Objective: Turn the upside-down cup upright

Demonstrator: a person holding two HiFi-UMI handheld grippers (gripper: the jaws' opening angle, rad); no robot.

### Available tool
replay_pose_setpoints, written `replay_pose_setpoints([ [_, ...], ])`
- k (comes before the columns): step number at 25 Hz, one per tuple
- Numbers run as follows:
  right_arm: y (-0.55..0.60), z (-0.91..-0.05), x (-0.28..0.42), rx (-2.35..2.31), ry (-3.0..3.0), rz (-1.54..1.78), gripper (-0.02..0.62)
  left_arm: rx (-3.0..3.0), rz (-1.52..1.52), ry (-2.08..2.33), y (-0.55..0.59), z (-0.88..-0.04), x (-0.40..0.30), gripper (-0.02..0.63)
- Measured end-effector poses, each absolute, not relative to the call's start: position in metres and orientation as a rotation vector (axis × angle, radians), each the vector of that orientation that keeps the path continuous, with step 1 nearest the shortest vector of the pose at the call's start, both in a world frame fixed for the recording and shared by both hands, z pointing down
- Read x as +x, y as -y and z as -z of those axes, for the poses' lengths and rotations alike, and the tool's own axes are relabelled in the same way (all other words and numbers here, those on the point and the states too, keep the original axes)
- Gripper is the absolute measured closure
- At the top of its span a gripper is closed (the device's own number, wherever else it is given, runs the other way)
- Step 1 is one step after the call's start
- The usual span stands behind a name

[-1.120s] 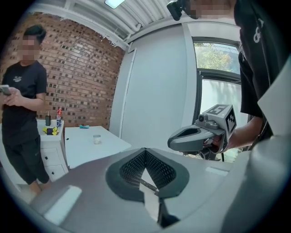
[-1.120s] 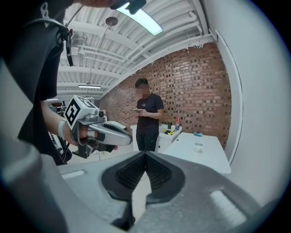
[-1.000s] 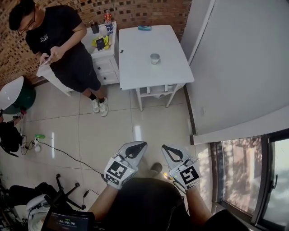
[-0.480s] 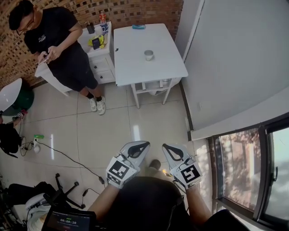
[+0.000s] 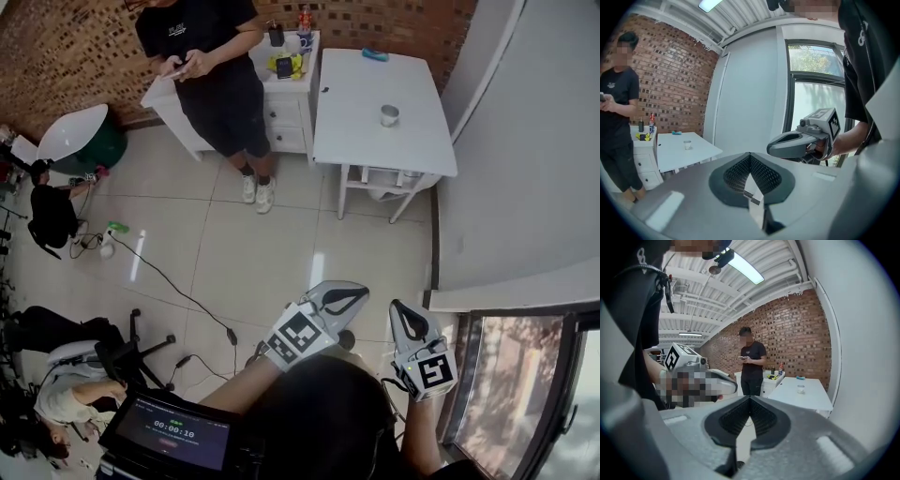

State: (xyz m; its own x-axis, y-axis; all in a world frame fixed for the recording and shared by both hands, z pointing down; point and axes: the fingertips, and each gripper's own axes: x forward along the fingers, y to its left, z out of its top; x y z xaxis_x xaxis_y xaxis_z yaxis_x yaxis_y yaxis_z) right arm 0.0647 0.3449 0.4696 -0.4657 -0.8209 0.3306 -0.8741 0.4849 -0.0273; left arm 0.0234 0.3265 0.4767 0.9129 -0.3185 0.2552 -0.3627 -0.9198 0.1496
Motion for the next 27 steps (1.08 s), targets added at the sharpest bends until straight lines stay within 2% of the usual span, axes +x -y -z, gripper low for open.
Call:
replay_pose_setpoints([
  [27,-0.345,-0.467,0.034,1.333,2.571,-0.223,0.603,2.863,-0.313,0.579,-0.323,-0.473,-0.001,0.591],
])
